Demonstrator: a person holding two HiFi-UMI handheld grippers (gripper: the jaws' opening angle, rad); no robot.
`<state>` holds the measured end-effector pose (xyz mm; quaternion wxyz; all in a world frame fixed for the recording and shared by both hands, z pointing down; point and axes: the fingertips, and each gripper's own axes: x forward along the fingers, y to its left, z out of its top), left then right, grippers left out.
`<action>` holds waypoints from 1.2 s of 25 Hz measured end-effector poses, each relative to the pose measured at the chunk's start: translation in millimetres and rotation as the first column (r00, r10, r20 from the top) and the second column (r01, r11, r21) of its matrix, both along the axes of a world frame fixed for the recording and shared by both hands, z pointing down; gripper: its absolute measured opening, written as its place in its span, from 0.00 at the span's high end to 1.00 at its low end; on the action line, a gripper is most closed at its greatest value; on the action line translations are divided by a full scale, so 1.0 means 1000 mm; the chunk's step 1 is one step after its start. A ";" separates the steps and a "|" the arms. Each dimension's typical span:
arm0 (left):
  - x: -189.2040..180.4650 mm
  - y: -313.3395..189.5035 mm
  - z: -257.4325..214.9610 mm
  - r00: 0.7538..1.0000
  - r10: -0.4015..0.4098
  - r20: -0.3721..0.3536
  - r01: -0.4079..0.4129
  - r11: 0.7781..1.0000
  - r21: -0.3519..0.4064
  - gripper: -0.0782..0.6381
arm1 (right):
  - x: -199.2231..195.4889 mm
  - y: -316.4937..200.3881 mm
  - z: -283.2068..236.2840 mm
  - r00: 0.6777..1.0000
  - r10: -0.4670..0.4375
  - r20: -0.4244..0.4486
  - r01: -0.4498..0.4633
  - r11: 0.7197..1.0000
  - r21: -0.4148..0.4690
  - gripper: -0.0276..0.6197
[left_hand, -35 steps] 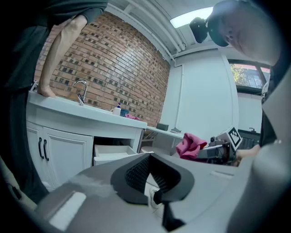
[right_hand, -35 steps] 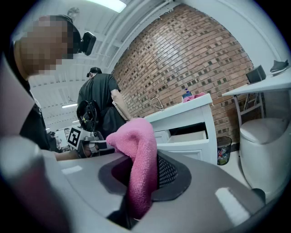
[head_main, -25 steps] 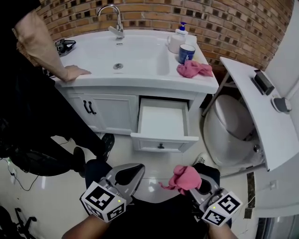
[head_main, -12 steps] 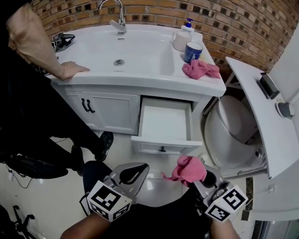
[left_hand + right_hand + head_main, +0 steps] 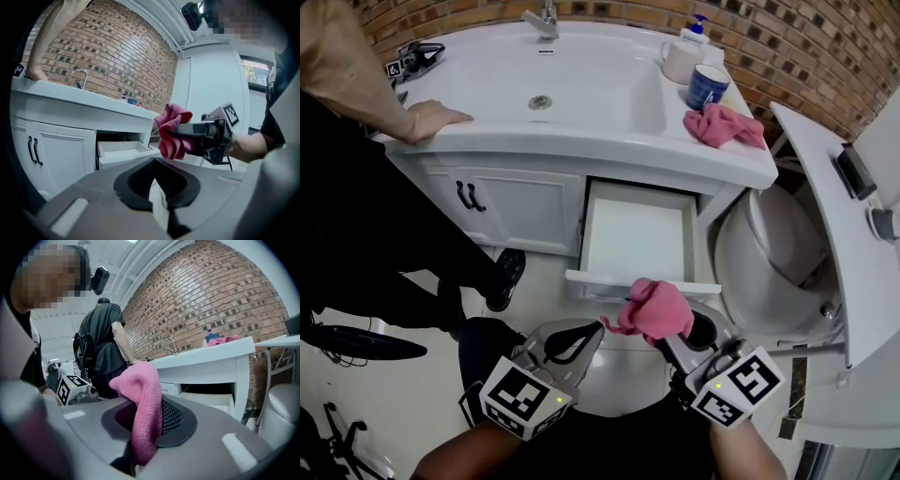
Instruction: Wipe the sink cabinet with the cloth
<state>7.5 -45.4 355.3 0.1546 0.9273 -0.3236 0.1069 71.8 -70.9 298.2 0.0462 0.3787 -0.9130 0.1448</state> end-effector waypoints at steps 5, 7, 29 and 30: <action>-0.016 0.000 0.023 0.999 -0.017 0.042 0.018 1.000 -0.020 0.88 | -0.052 -0.011 0.029 0.997 -0.064 -0.048 0.064 0.998 0.018 0.83; -0.025 0.001 0.031 0.998 -0.026 0.056 0.028 0.999 -0.033 0.88 | -0.073 -0.017 0.038 0.995 -0.080 -0.055 0.081 0.997 0.011 0.83; -0.034 0.010 0.031 0.999 -0.048 -0.010 0.047 0.997 -0.061 0.88 | -0.022 -0.055 0.072 0.977 0.139 -0.162 -0.155 0.984 -0.090 0.83; -0.029 0.011 0.031 0.999 -0.037 -0.012 0.036 0.997 -0.063 0.88 | -0.011 -0.055 0.073 0.974 0.160 -0.160 -0.176 0.980 -0.097 0.83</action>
